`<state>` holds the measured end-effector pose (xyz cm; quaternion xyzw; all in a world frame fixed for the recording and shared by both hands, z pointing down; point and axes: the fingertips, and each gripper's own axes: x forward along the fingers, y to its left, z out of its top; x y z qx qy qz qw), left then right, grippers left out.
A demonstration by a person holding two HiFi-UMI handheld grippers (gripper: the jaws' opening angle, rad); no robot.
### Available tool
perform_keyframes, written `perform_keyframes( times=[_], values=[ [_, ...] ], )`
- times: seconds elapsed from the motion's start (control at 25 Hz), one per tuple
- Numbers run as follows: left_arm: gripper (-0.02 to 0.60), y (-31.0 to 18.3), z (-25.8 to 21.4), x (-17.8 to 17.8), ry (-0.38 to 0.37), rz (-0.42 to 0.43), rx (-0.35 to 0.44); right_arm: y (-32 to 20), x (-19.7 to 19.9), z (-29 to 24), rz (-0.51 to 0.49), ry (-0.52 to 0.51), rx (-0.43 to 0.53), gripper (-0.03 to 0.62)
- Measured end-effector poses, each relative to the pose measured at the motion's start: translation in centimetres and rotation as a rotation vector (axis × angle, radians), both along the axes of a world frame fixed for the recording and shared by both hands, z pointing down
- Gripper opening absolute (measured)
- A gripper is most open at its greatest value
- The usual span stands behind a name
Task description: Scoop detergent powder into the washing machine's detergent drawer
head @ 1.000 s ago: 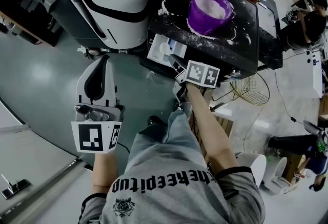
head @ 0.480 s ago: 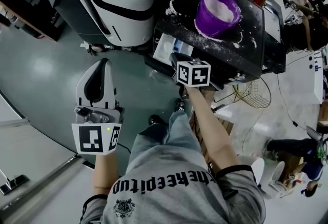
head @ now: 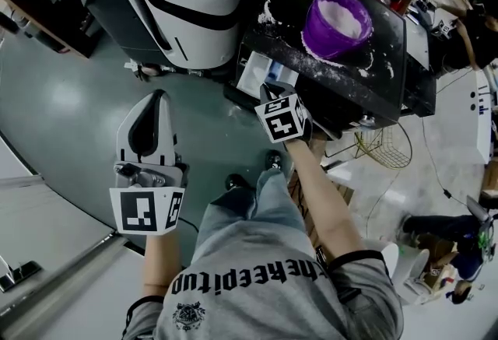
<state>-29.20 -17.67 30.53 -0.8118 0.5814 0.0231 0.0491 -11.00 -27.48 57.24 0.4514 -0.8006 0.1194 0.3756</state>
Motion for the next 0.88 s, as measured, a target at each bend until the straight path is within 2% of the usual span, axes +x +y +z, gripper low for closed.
perform_keyframes(
  times=[0.44,0.88],
  values=[
    [0.003,0.0,0.3,-0.3,0.002,-0.007,-0.002,1.0,-1.1,1.3,-0.260,0.366,0.149,0.006],
    [0.003,0.2,0.6,-0.7,0.008,-0.009,0.001,1.5,-1.6,1.9,-0.418,0.621,0.262,0.006]
  ],
)
